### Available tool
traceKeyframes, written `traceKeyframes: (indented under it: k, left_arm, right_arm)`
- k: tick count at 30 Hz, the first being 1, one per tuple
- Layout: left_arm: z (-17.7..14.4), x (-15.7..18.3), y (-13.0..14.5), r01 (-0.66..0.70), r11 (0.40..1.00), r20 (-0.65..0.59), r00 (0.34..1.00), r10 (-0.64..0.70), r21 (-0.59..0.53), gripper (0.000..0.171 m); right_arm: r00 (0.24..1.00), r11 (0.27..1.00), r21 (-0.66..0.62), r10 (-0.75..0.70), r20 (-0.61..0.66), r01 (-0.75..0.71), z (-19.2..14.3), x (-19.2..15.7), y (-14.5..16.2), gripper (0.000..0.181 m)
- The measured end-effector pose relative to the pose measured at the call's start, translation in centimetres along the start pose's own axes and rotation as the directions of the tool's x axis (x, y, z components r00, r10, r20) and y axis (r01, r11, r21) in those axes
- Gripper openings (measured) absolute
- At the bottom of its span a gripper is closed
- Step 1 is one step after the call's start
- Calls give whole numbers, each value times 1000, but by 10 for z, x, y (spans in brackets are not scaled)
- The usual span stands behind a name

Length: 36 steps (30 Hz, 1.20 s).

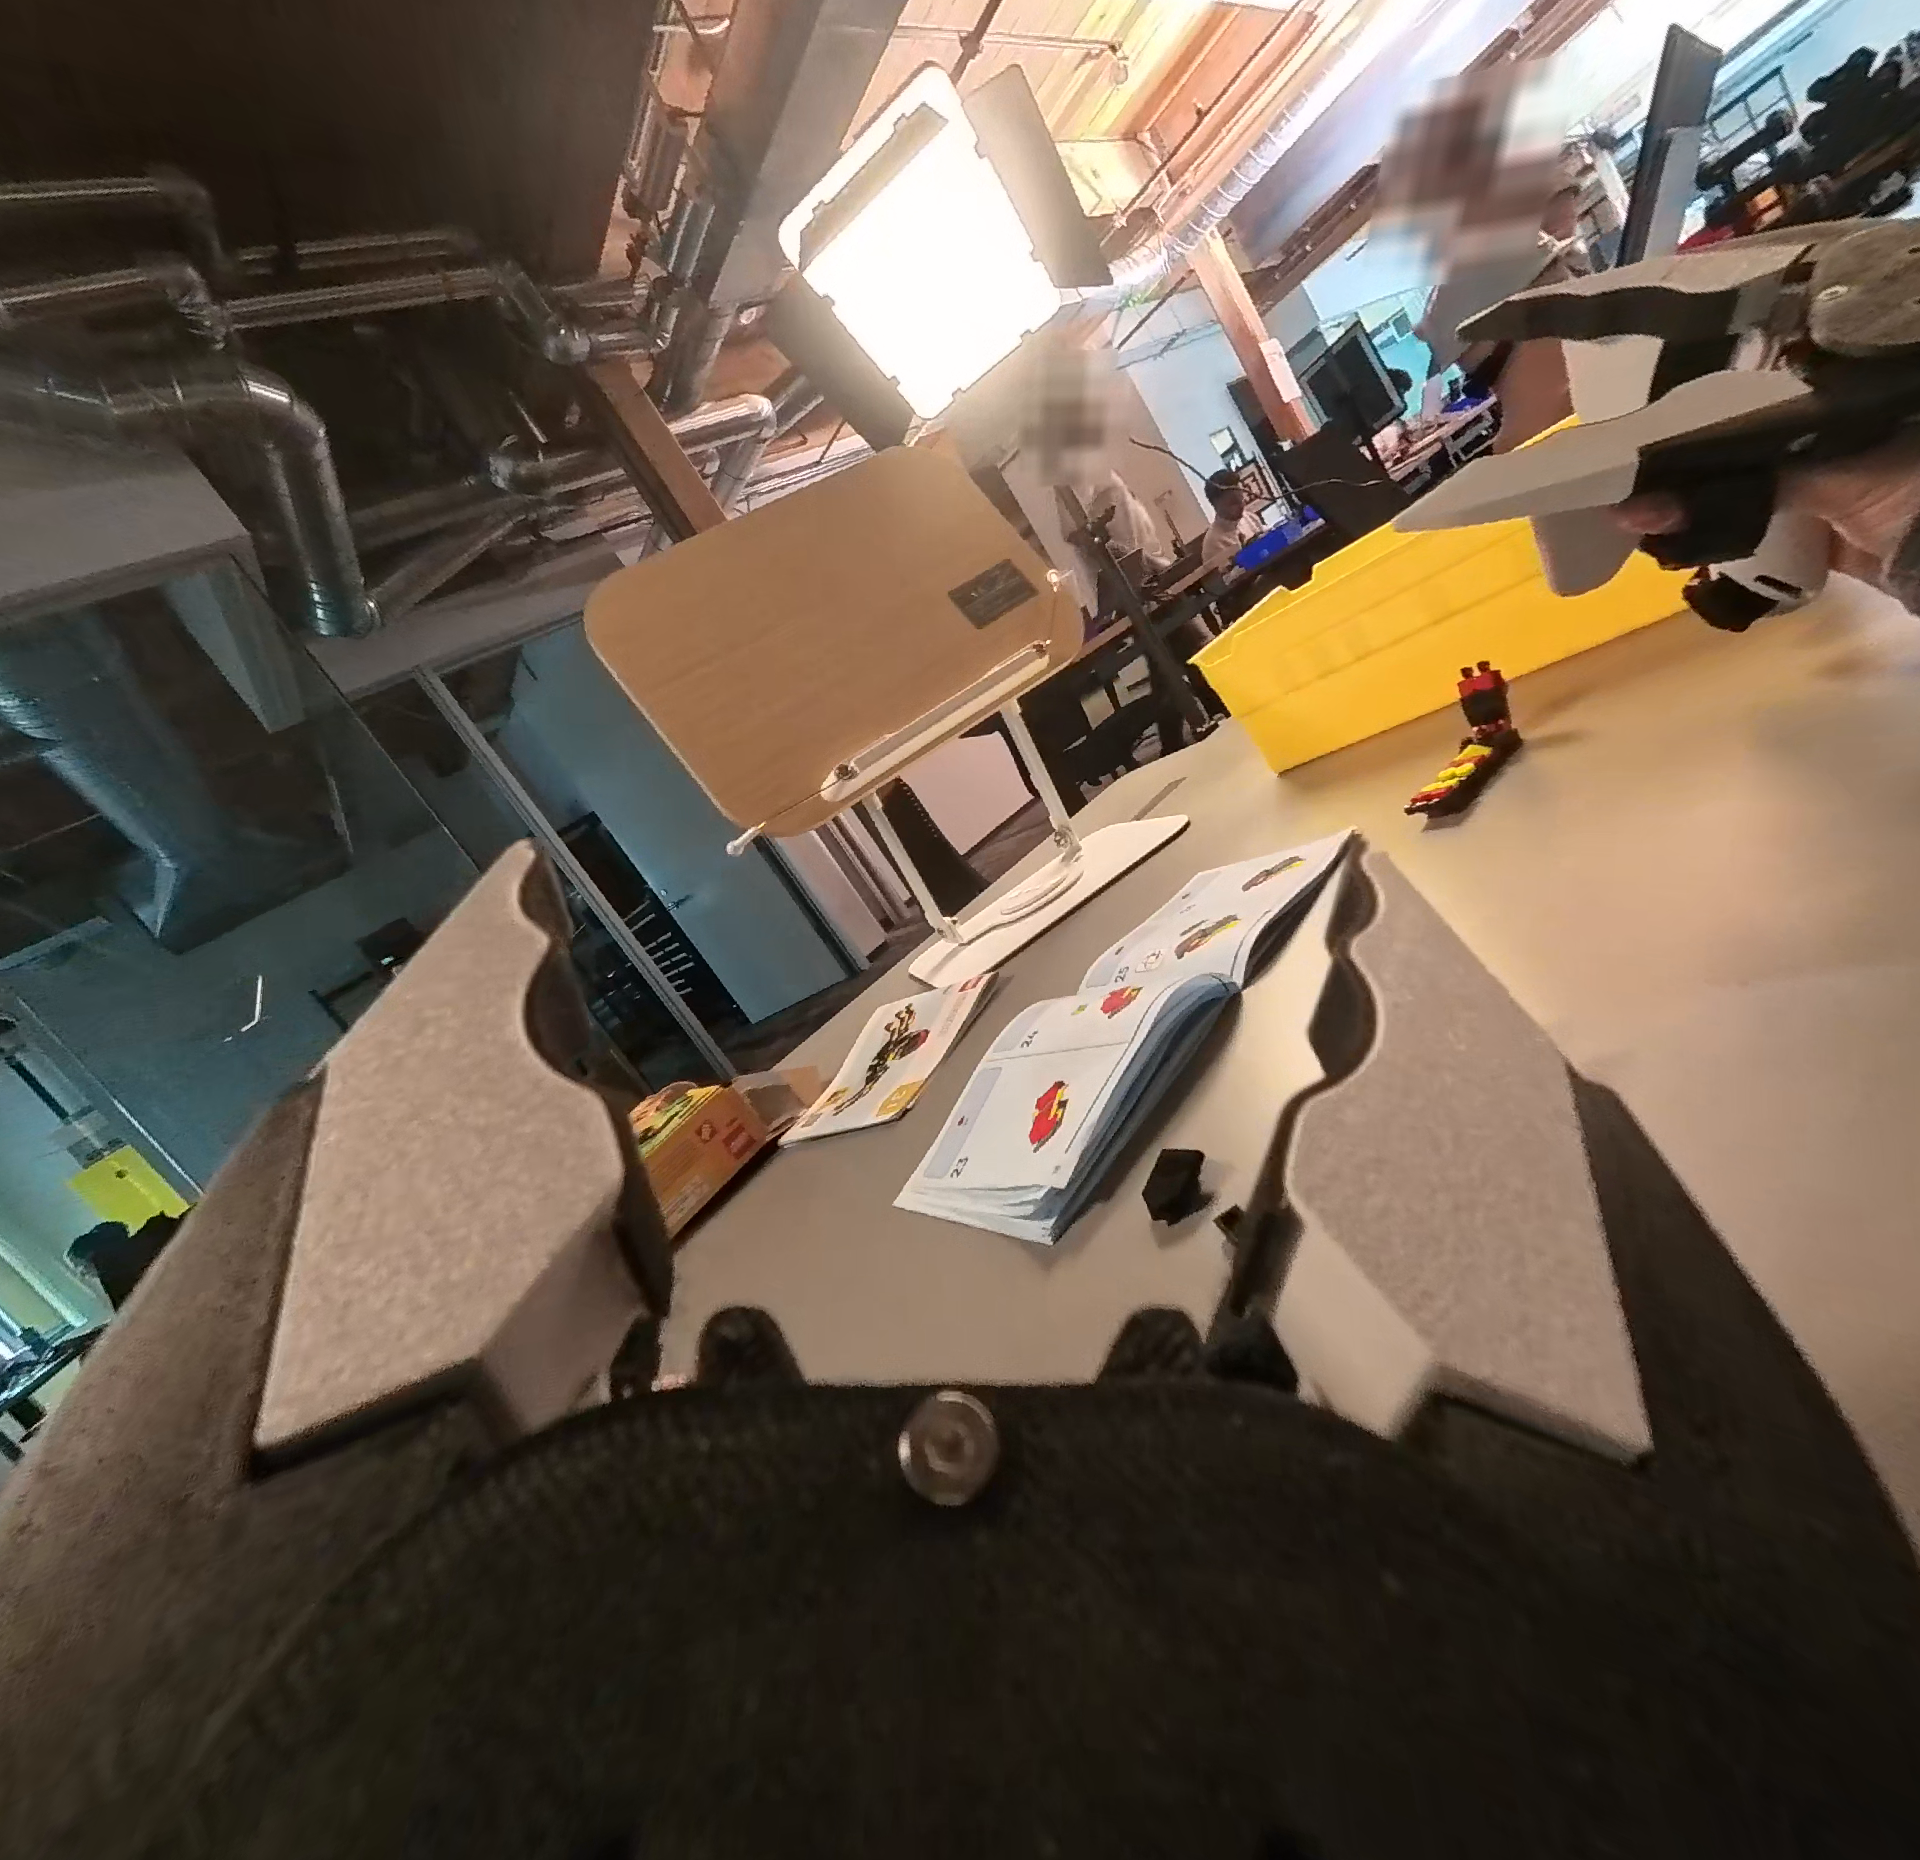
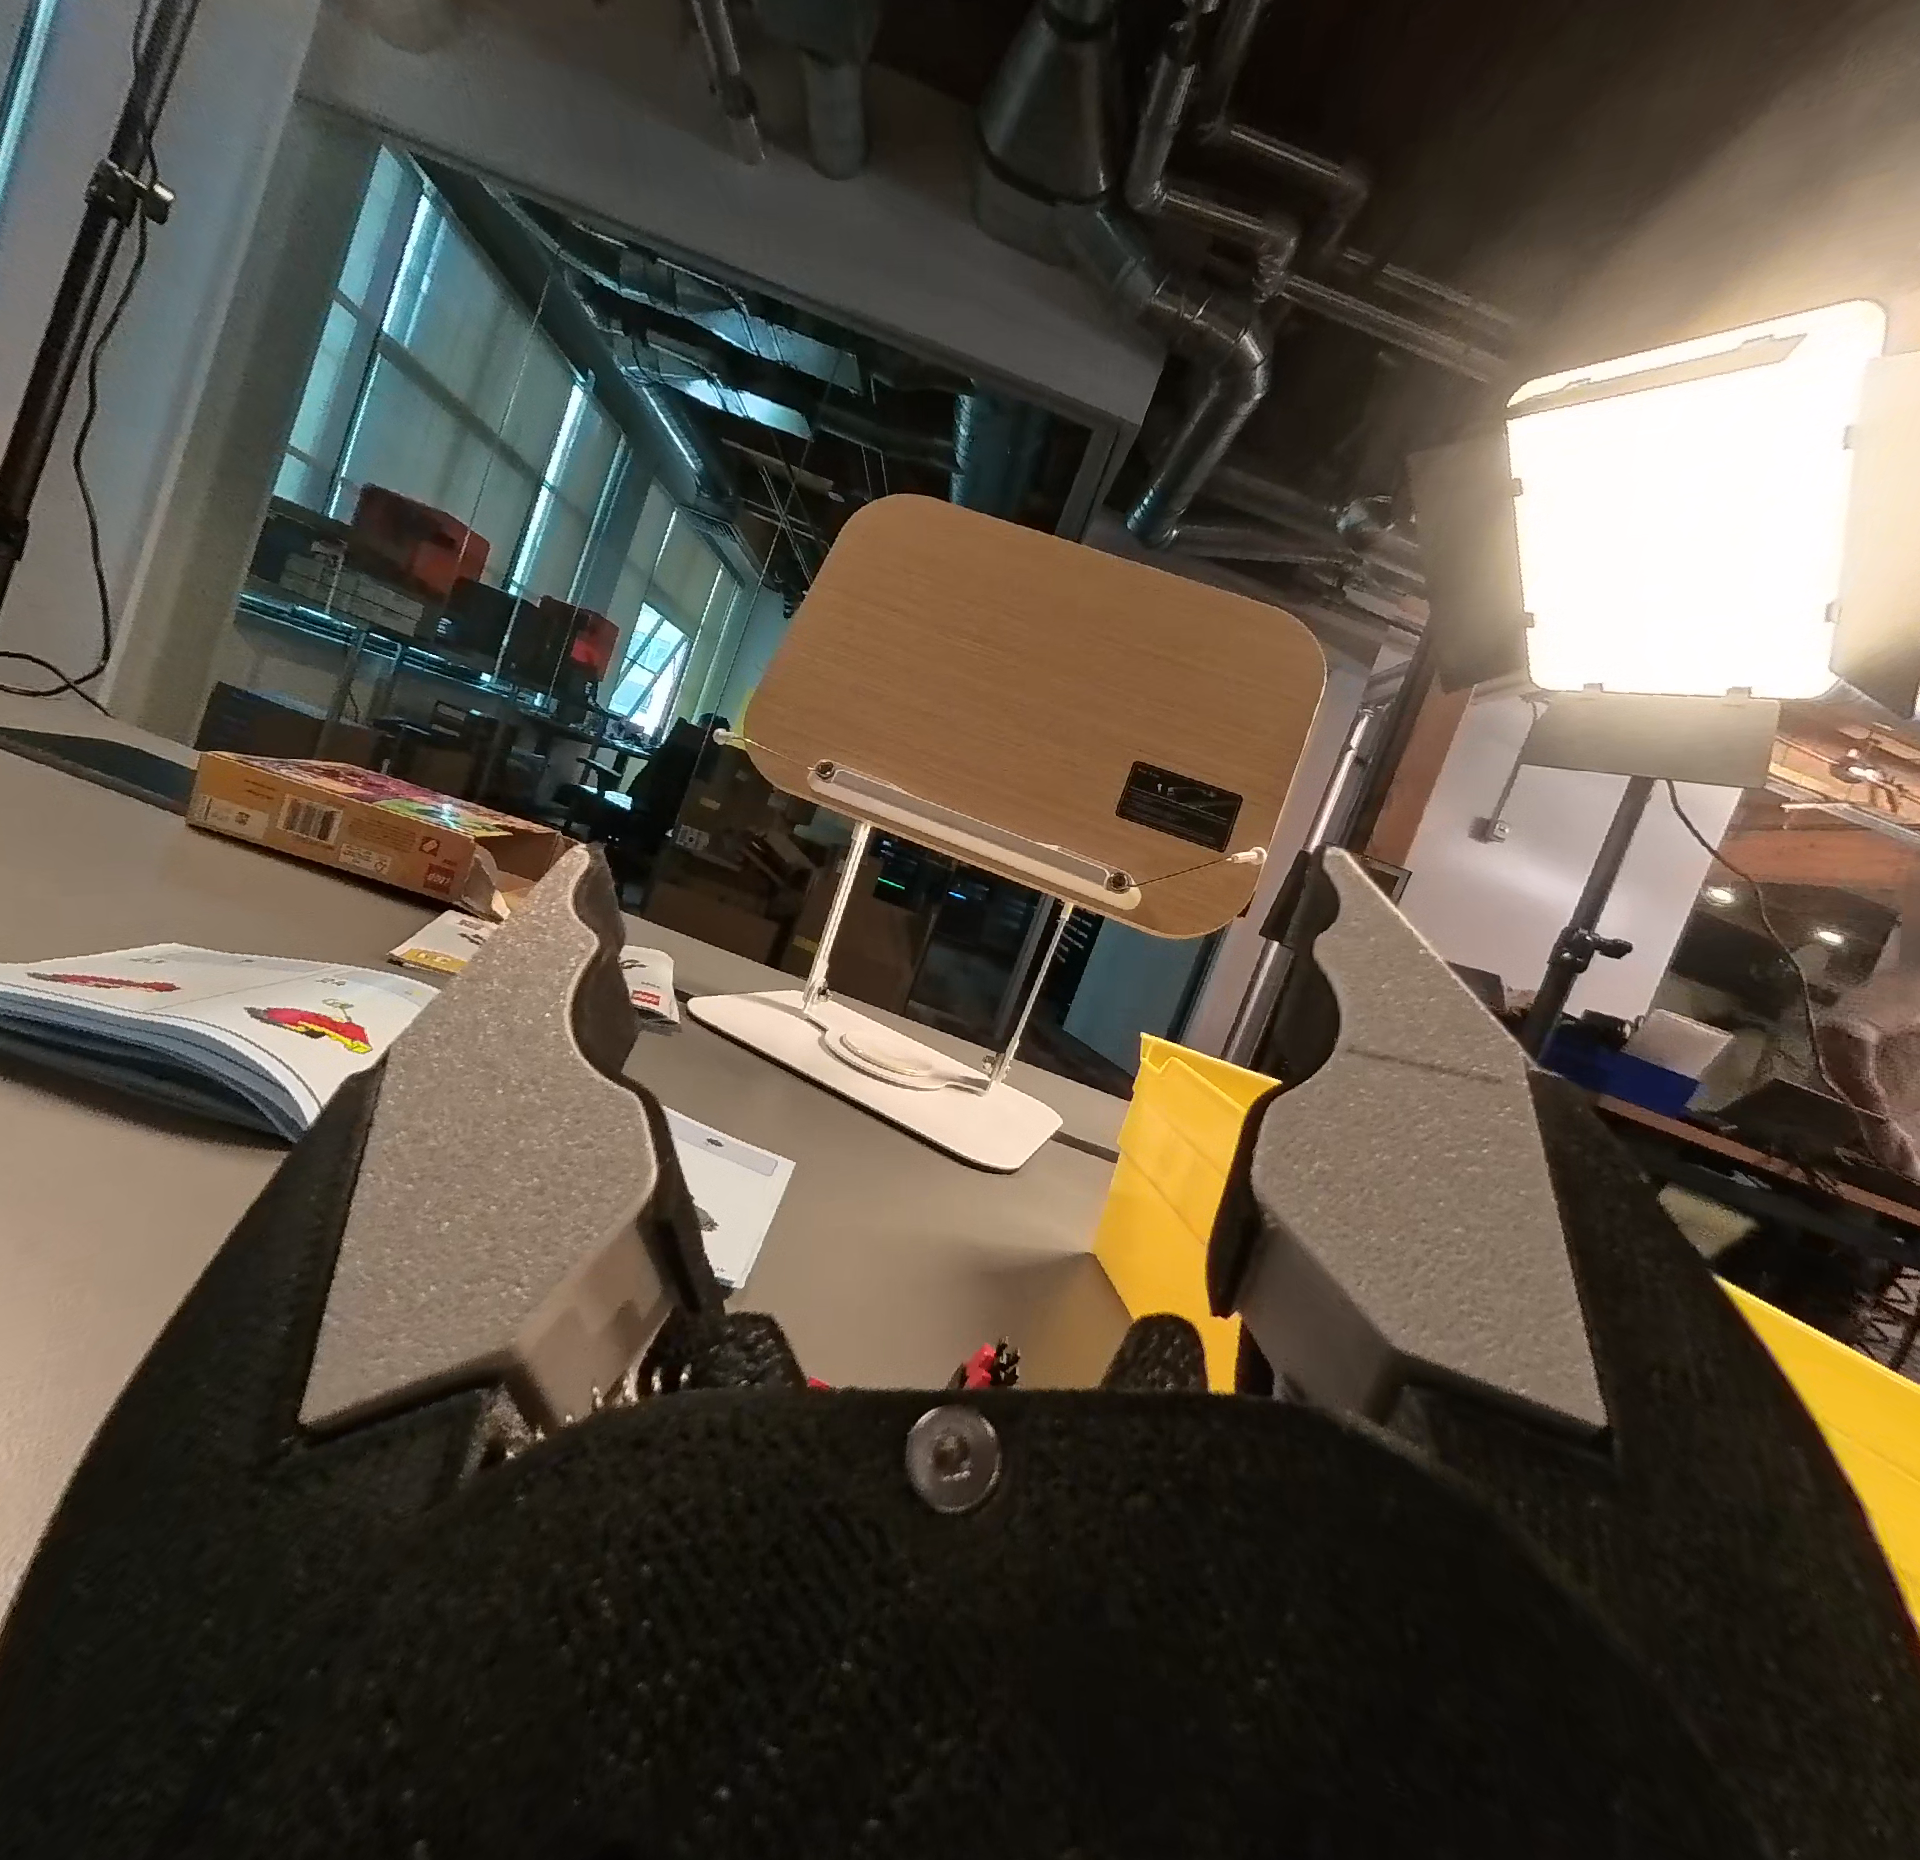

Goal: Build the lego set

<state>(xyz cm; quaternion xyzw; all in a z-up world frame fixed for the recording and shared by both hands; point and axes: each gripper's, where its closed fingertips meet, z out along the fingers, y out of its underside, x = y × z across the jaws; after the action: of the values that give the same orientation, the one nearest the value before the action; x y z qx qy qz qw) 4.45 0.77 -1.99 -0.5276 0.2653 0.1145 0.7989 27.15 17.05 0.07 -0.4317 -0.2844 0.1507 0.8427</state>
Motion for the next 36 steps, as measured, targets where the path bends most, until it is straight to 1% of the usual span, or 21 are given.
traceKeyframes:
  k: [3,4,5,6,8,10,12,13,15,18,19,22,27,31,33,36]
  left_arm:
    - [1,6,3,-4,1000,-29,1000,4,-15,135]
    - [1,11,4,0,1000,-60,998,-1,-25,129]
    - [1,21,7,12,999,-118,993,-16,-39,123]
    - [2,34,10,40,997,-191,980,-51,-61,117]
    - [4,57,15,133,982,-300,939,-168,-134,114]
    - [7,71,12,198,961,-356,898,-257,-194,102]
    - [6,88,12,257,921,-408,838,-363,-293,84]
    - [6,95,17,263,897,-416,815,-404,-357,80]
    - [7,103,29,230,860,-413,801,-433,-456,69]
    - [7,110,43,176,823,-403,805,-437,-540,50]
    - [7,113,48,158,810,-401,805,-437,-565,47]
    - [5,117,62,113,758,-383,809,-446,-643,46]
    - [3,121,68,113,719,-382,785,-488,-686,43]
    - [-1,126,75,116,665,-374,750,-545,-738,37]
    - [-2,129,78,95,653,-380,747,-546,-751,32]
    - [-4,132,80,56,654,-396,756,-521,-755,24]
  right_arm:
    - [1000,1000,-3,2,2,-2,0,-1,1,125]
    - [1000,1000,-4,2,3,-2,0,-1,1,125]
    - [1000,1000,-4,2,4,-2,0,-1,1,125]
    - [1000,1000,-6,2,5,-2,1,-1,1,125]
    - [1000,1000,-8,2,8,-2,1,-2,2,125]
    - [1000,1000,-11,1,12,-1,1,-3,2,124]
    - [1000,1000,-13,3,14,-3,2,-4,3,124]
    - [1000,1000,-15,4,15,-3,2,-4,3,124]
    - [1000,1000,-16,7,17,-7,3,-5,3,124]
    - [1000,1000,-18,7,24,-6,3,-6,3,124]
    - [1000,1000,-18,6,26,-5,3,-7,3,124]
    - [1000,1000,-17,9,27,-8,3,-7,3,124]
    - [999,1000,-17,16,29,-15,3,-7,3,124]
    - [999,1000,-18,16,32,-15,3,-7,4,124]
    - [999,1000,-19,17,33,-16,3,-7,4,124]
    - [999,1000,-20,18,33,-18,3,-7,4,124]
